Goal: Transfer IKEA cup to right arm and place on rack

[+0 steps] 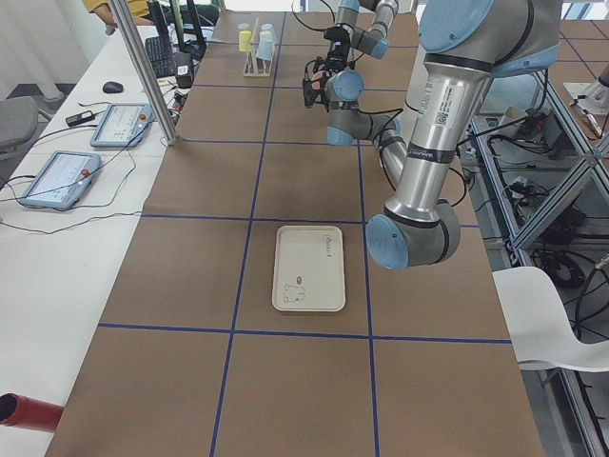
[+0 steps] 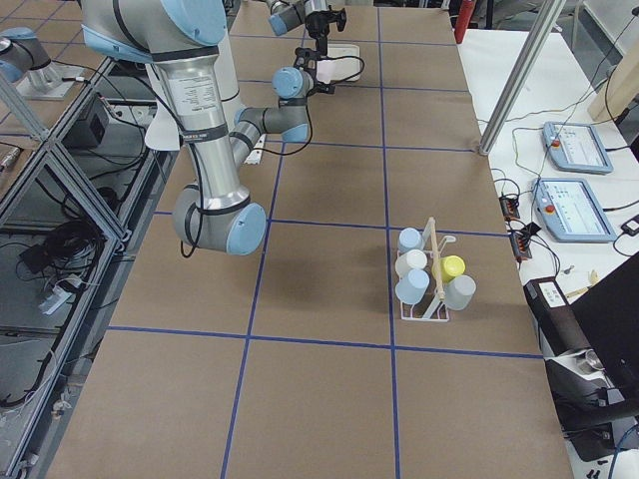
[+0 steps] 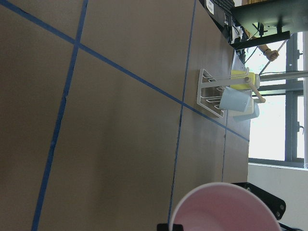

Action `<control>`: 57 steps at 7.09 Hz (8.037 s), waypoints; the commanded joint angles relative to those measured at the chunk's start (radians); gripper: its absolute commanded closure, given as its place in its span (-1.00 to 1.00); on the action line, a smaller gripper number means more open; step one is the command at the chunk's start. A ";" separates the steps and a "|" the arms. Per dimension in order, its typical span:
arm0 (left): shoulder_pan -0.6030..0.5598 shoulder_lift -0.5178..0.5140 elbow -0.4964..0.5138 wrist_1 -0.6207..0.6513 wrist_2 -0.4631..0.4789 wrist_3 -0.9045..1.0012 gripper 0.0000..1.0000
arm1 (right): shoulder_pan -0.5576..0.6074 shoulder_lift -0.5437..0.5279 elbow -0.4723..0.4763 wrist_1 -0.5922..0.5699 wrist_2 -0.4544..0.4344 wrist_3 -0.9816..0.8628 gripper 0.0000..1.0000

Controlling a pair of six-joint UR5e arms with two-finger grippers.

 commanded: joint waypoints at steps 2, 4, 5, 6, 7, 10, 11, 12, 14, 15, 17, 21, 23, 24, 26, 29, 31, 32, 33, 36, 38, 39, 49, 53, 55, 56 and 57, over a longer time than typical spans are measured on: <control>0.003 0.000 -0.001 0.000 0.001 0.000 1.00 | 0.000 0.000 0.002 0.000 0.000 0.002 -0.78; 0.003 0.000 -0.001 0.000 0.001 0.000 1.00 | 0.002 0.000 0.005 0.000 0.002 0.026 -0.22; 0.003 0.000 -0.001 0.000 -0.001 0.000 1.00 | 0.002 0.000 0.015 0.000 0.002 0.037 0.01; 0.003 -0.002 -0.003 -0.002 -0.002 0.002 0.96 | 0.002 -0.002 0.016 0.000 0.000 0.037 0.13; 0.002 -0.008 -0.003 -0.003 -0.002 0.002 0.25 | 0.002 -0.002 0.016 0.000 0.000 0.037 0.16; -0.012 -0.006 -0.012 -0.002 -0.002 0.050 -1.00 | 0.003 -0.003 0.016 -0.002 0.002 0.037 0.26; -0.036 0.007 -0.014 0.000 -0.010 0.078 -1.00 | 0.003 -0.003 0.016 -0.002 0.003 0.037 0.34; -0.066 0.044 -0.015 0.006 -0.018 0.137 -1.00 | 0.006 -0.005 0.016 -0.002 0.003 0.037 0.39; -0.174 0.163 -0.015 0.009 -0.100 0.300 -1.00 | 0.052 -0.014 0.011 -0.072 0.006 0.038 0.47; -0.234 0.232 -0.017 0.009 -0.143 0.419 -1.00 | 0.096 -0.011 0.013 -0.180 0.015 0.038 0.55; -0.320 0.347 -0.017 0.008 -0.153 0.598 -1.00 | 0.238 -0.002 0.017 -0.376 0.145 0.037 0.65; -0.441 0.485 -0.021 0.003 -0.275 0.925 -1.00 | 0.493 0.000 0.013 -0.746 0.301 -0.172 1.00; -0.504 0.540 -0.020 -0.002 -0.311 1.018 -1.00 | 0.598 0.041 0.003 -0.987 0.293 -0.503 1.00; -0.505 0.540 -0.018 -0.003 -0.311 1.019 -1.00 | 0.636 0.043 -0.003 -1.002 0.212 -0.667 1.00; -0.505 0.540 -0.018 -0.005 -0.312 1.016 -1.00 | 0.617 0.060 -0.012 -1.020 -0.075 -0.889 1.00; -0.505 0.544 -0.018 -0.006 -0.311 1.005 -1.00 | 0.639 0.066 -0.070 -1.062 -0.350 -1.533 1.00; -0.505 0.543 -0.018 -0.008 -0.312 1.005 -1.00 | 0.644 0.084 -0.139 -1.054 -0.414 -1.621 1.00; -0.505 0.543 -0.020 -0.008 -0.312 1.005 -1.00 | 0.647 0.089 -0.205 -1.005 -0.429 -1.637 1.00; -0.505 0.543 -0.021 -0.008 -0.312 1.003 -1.00 | 0.652 0.095 -0.265 -0.914 -0.440 -1.691 1.00; -0.503 0.543 -0.021 -0.008 -0.312 1.003 -1.00 | 0.655 0.084 -0.339 -0.874 -0.463 -1.718 1.00; -0.503 0.541 -0.021 -0.008 -0.312 1.003 -1.00 | 0.653 0.081 -0.421 -0.786 -0.485 -1.720 1.00; -0.503 0.540 -0.020 -0.008 -0.312 1.003 -1.00 | 0.653 0.074 -0.444 -0.746 -0.486 -1.721 1.00; -0.503 0.530 -0.020 -0.008 -0.312 1.002 -1.00 | 0.594 0.029 -0.426 -0.746 -0.583 -1.697 1.00; -0.502 0.530 -0.017 -0.008 -0.312 1.002 -1.00 | 0.565 0.021 -0.428 -0.746 -0.620 -1.697 0.96; -0.502 0.530 -0.017 -0.008 -0.312 1.002 -1.00 | 0.557 0.021 -0.428 -0.746 -0.630 -1.697 0.77; -0.502 0.530 -0.015 -0.008 -0.312 1.002 -1.00 | 0.555 0.021 -0.428 -0.746 -0.632 -1.697 0.64; -0.502 0.530 -0.015 -0.008 -0.312 1.002 -1.00 | 0.552 0.021 -0.428 -0.746 -0.649 -1.697 0.28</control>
